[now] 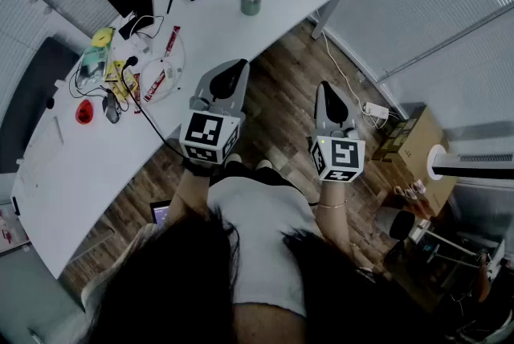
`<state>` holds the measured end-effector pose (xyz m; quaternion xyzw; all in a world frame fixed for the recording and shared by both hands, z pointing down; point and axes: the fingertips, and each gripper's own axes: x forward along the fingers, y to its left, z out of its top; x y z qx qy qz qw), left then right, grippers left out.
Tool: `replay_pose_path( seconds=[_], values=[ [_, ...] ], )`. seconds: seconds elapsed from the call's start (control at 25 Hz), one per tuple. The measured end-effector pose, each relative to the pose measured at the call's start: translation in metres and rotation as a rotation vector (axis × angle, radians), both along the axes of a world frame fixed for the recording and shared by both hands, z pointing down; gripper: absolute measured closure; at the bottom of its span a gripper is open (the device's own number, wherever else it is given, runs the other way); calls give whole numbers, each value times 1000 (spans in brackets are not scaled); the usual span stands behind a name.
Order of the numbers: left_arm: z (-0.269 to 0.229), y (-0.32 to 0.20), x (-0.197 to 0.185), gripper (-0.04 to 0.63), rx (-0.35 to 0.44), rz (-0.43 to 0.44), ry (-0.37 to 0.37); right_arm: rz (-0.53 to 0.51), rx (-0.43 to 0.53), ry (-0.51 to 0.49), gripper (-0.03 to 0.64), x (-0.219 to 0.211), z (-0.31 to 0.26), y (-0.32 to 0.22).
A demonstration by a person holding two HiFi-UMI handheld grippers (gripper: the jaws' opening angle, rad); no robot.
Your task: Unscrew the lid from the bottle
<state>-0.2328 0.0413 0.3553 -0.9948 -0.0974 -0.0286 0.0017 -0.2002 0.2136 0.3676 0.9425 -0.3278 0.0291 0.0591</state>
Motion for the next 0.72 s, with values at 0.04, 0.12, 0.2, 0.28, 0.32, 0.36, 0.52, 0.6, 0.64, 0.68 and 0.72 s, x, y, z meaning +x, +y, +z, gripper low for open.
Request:
replay_pose_path(
  seconds=[0.04,0.12,0.2,0.28,0.32,0.36,0.52,0.6,0.64,0.68,0.72],
  values=[
    [0,1,0,537,1,1,-1,13,4,0,614,0,0,4],
    [0,5,0,537,3,4,-3,33,12,-3,614,1,-1,12],
    [0,10,0,537,4,5,-3,38,20,-11,614,1,-1,18],
    [0,15,-2,537,6,0,0,27,31,-19,614,1,-1,23],
    [0,17,-3,537,5,-4,2,18,38,-23,614,0,-1,25],
    [0,20,-5,536,4,-9,4,8,45,-25,612,-1,-1,27],
    [0,26,-14,534,-4,-24,14,-27,63,-32,611,-7,-2,31],
    [0,29,-17,534,-7,-18,14,-30,73,-31,609,-8,-3,33],
    [0,30,-17,534,-9,-16,13,-31,80,-32,607,-8,-4,34],
    [0,31,-17,534,-10,-17,13,-35,86,-34,602,-7,-4,35],
    [0,31,-17,534,-10,-21,12,-40,92,-39,582,-6,-4,35]
  ],
)
